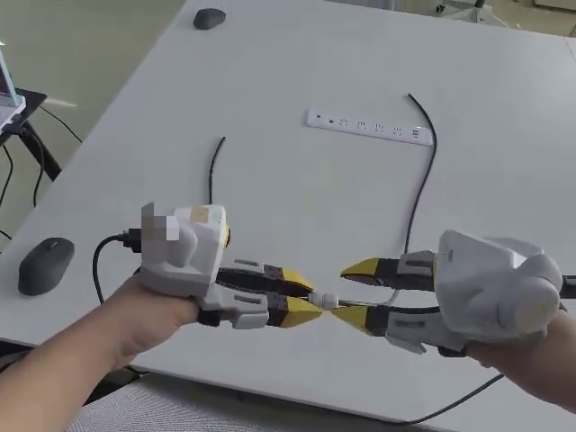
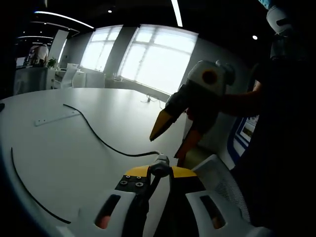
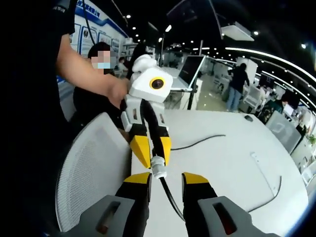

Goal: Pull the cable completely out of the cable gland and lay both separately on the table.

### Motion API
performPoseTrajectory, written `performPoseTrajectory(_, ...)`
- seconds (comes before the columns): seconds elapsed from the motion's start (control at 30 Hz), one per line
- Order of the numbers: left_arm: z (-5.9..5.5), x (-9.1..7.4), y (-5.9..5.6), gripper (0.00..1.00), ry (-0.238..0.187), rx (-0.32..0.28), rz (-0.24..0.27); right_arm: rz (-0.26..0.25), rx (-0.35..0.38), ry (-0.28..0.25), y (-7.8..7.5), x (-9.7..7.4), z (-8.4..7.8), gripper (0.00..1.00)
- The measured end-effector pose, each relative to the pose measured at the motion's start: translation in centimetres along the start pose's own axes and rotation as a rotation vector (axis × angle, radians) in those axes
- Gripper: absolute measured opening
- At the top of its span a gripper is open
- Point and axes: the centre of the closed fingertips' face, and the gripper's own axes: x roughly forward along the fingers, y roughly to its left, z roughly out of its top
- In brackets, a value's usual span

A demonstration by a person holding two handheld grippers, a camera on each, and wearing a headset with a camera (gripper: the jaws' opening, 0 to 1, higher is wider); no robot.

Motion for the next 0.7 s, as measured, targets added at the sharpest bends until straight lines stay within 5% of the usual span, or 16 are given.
performPoseTrajectory(0.33, 0.8, -0.4, 0.3, 0.15, -0.008, 0.041, 0.021, -0.190, -0.043, 0.090, -1.2, 0.0, -1.8, 0.16)
performPoseTrajectory(0.7, 0.5, 0.0, 0.6, 0.15, 0.010, 0.050, 0.028, -0.301, -0.075, 0.116, -1.1, 1.4, -1.9, 0.07)
